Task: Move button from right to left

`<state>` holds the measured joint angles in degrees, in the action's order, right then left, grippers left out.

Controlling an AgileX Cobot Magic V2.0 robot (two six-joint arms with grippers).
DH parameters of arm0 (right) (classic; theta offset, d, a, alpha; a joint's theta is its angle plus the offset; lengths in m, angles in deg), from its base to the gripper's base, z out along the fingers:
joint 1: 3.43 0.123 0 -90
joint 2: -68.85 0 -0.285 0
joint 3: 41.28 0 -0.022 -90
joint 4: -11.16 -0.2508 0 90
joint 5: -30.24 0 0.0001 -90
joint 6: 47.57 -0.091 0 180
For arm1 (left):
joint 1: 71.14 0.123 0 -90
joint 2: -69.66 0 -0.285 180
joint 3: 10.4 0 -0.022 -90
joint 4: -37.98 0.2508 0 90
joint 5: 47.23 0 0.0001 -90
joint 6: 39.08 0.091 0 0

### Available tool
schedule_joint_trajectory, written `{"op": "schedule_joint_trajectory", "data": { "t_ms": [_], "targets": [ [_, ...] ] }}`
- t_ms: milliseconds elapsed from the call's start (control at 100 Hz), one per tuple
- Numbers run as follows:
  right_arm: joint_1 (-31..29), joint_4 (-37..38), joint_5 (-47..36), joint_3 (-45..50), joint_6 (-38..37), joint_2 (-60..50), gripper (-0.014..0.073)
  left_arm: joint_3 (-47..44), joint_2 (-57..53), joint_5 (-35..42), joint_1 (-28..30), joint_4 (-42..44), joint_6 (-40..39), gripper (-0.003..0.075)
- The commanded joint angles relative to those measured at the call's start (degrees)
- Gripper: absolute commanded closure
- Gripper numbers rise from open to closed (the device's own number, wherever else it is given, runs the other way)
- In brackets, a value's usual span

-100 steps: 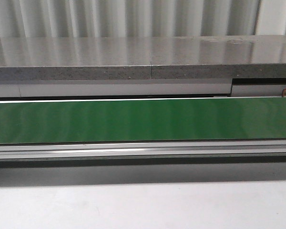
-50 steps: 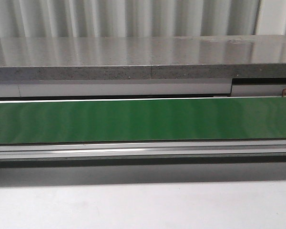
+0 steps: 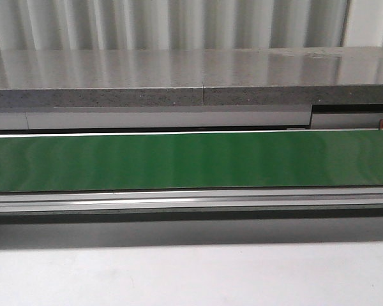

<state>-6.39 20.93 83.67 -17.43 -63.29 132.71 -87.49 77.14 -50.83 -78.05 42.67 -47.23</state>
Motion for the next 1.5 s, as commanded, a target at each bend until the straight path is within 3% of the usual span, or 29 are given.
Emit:
{"op": "schedule_joint_trajectory", "data": {
  "t_ms": [0, 150, 390, 540, 880, 1490],
  "targets": [
    [-3.15, 1.69, -4.75, -3.94, 1.01, 2.98, -0.0018, -1.47, -1.87, 4.55, -0.53, 0.13, -0.17, 0.0740],
    [-10.36, -1.43, -6.13, -6.34, 7.05, 9.65, -0.0018, -1.47, -1.87, 4.55, -0.53, 0.13, -0.17, 0.0740],
    [-21.75, -15.82, -12.93, -8.98, 19.20, 20.83, -0.0018, -1.47, -1.87, 4.55, -0.53, 0.13, -0.17, 0.0740],
    [-25.87, -16.47, -14.87, -11.47, 21.25, 27.38, -0.0018, -1.47, -1.87, 4.55, -0.53, 0.13, -0.17, 0.0740],
    [-26.59, -16.53, -17.09, -15.33, 23.66, 39.72, -0.0016, -1.47, -1.87, 4.55, -0.53, 0.13, -0.17, 0.0740],
    [-27.47, -16.52, -22.89, -16.51, 24.78, 51.93, 0.0002, -1.47, -1.87, 4.55, -0.53, 0.13, -0.17, 0.0740]
  ]
}}
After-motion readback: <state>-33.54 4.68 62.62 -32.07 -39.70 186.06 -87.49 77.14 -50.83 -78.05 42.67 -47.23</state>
